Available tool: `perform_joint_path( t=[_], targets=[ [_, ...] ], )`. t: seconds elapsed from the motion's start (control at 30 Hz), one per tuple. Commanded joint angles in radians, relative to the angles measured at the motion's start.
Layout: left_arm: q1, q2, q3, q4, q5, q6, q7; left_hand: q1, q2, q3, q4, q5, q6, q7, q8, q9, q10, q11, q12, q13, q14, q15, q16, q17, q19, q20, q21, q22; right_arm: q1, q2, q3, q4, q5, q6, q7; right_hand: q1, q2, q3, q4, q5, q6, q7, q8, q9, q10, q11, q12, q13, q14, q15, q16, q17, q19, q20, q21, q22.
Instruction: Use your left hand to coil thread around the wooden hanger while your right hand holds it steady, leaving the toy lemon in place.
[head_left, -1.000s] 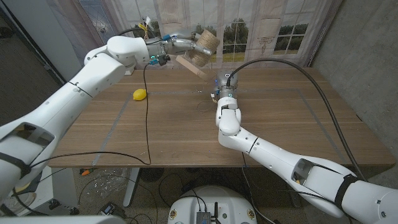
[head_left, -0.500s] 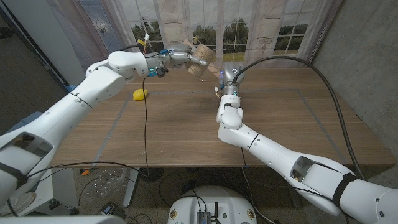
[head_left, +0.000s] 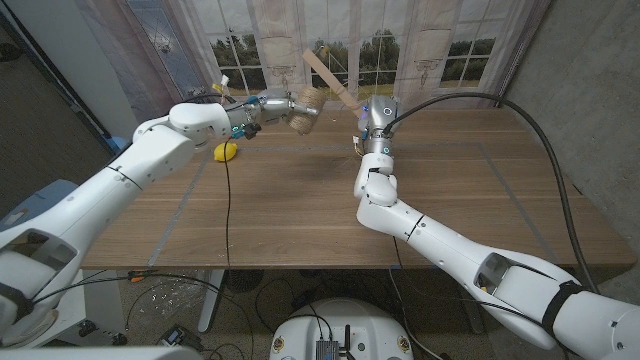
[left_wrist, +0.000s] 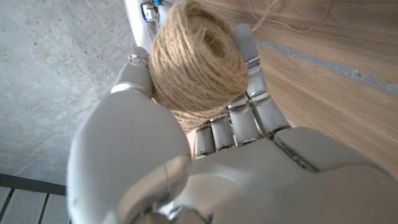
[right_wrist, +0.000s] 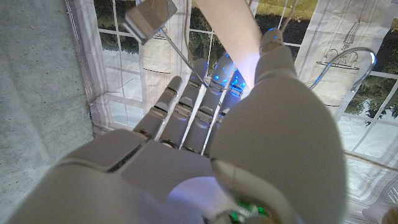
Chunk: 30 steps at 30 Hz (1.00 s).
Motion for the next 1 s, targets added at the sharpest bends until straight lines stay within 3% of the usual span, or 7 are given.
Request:
perform_joint_path(
  t=[0.03, 0.33, 0.67, 0.93, 1.0],
  targets=[
    [0.057, 0.013, -0.029, 0.026, -0.009, 0.027, 0.090, 0.095, 0.161, 0.253, 0.018, 0.001, 0.226, -0.047, 0.002, 0.002, 0.143, -0.130, 0.064, 0.097, 0.242, -0.261, 0.000, 0.006, 0.008, -0.060, 0.008, 0.004, -0.020, -0.036, 0.011, -0.023, 0.042, 0.045, -0.105, 0.136, 0.168, 0.019, 0.009, 0.002, 0.006, -0.004, 0.002, 0.001, 0.021, -0.019, 0.004, 0.005, 0.010, -0.120, -0.001, -0.001, 0.008, 0.003, 0.002, 0.003],
    [0.086, 0.018, -0.047, 0.031, -0.007, 0.047, 0.162, 0.095, 0.160, 0.252, 0.018, 0.001, 0.226, -0.046, 0.001, 0.002, 0.145, -0.133, 0.064, 0.098, 0.244, -0.262, 0.000, 0.006, 0.007, -0.060, 0.008, 0.004, -0.040, -0.074, 0.007, -0.028, 0.033, 0.107, -0.156, 0.137, 0.168, 0.022, 0.006, 0.001, 0.007, -0.011, 0.002, 0.000, 0.020, -0.021, 0.005, 0.007, 0.009, -0.123, -0.003, -0.002, 0.012, 0.003, 0.003, 0.002],
    [0.090, 0.023, -0.046, 0.037, 0.012, 0.086, 0.222, 0.095, 0.159, 0.252, 0.018, 0.001, 0.227, -0.050, 0.000, 0.002, 0.143, -0.131, 0.062, 0.098, 0.246, -0.261, 0.000, 0.007, 0.011, -0.061, 0.009, 0.004, -0.052, -0.117, -0.002, -0.051, 0.003, 0.128, -0.138, 0.136, 0.166, 0.024, 0.004, -0.001, 0.004, -0.027, 0.000, -0.001, 0.012, -0.034, 0.000, 0.006, 0.003, -0.124, -0.006, -0.004, 0.012, 0.001, 0.003, 0.002],
    [0.083, 0.034, -0.032, 0.024, 0.053, 0.127, 0.266, 0.094, 0.160, 0.251, 0.019, 0.001, 0.227, -0.047, -0.001, 0.002, 0.145, -0.135, 0.061, 0.097, 0.246, -0.261, -0.002, 0.006, 0.011, -0.060, 0.009, 0.004, -0.021, -0.222, -0.071, -0.153, -0.080, 0.071, 0.093, 0.134, 0.164, 0.025, 0.003, -0.002, -0.003, -0.043, -0.003, -0.002, -0.002, -0.042, -0.007, 0.006, -0.009, -0.126, -0.009, -0.004, 0.024, -0.010, 0.006, 0.002],
    [0.080, 0.037, -0.030, 0.023, 0.059, 0.134, 0.269, 0.094, 0.160, 0.252, 0.019, 0.001, 0.225, -0.047, -0.002, 0.002, 0.145, -0.133, 0.061, 0.098, 0.246, -0.261, -0.002, 0.006, 0.012, -0.060, 0.010, 0.004, -0.014, -0.229, -0.082, -0.164, -0.102, 0.047, 0.143, 0.134, 0.164, 0.026, 0.003, -0.002, -0.003, -0.046, -0.002, -0.002, -0.004, -0.043, -0.008, 0.006, -0.014, -0.126, -0.011, -0.005, 0.029, -0.013, 0.008, 0.002]
  ],
)
